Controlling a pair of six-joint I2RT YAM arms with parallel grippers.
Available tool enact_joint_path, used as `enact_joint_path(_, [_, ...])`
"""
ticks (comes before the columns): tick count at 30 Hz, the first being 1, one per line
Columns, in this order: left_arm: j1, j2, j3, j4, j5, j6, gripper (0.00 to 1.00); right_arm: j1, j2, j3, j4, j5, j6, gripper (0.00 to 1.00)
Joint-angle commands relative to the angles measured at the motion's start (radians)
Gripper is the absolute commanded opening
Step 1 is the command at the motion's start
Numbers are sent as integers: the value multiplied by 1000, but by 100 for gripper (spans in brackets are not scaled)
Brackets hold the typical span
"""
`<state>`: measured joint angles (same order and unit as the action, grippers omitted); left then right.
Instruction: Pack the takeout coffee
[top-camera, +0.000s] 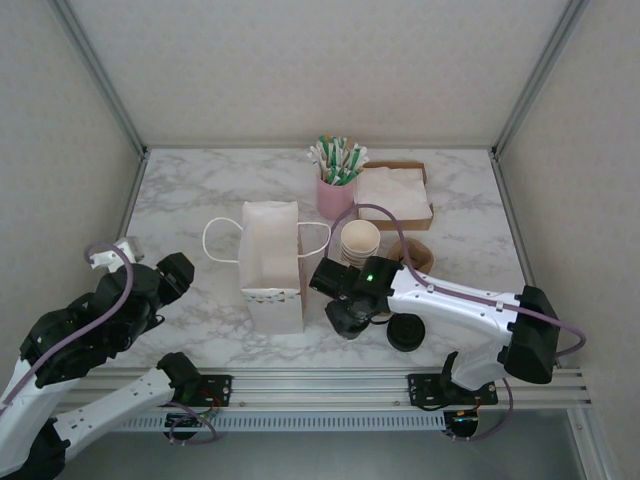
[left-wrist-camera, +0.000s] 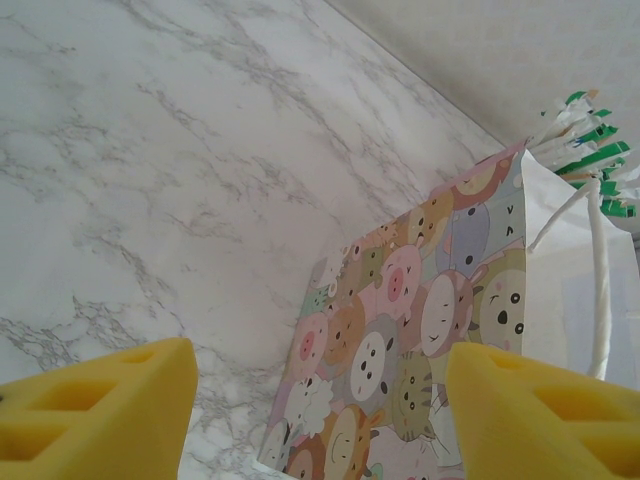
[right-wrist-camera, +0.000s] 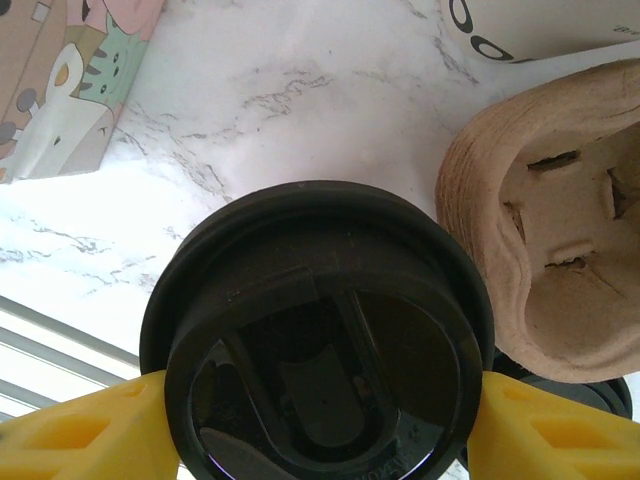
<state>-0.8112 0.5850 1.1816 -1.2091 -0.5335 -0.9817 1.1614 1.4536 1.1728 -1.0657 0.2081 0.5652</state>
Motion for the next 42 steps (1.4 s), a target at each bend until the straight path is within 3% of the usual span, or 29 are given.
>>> enact_joint_path(1, [-9,8,6,-16,-15,-25,66,1,106,-78,-97,7,9,67])
enact_joint_path(8, [-10,18,9,-16,-8,-20,66,1,136,-53,-114,1,-6,66])
enact_joint_path(25, [-10,22,18,-10,7,-15,65,0,-115,-57,-53,-75,-161,67])
enact_joint_path(42, [-9,15,9,-18,6,-18,66,1,-155,-84,-32,-101,-165,82])
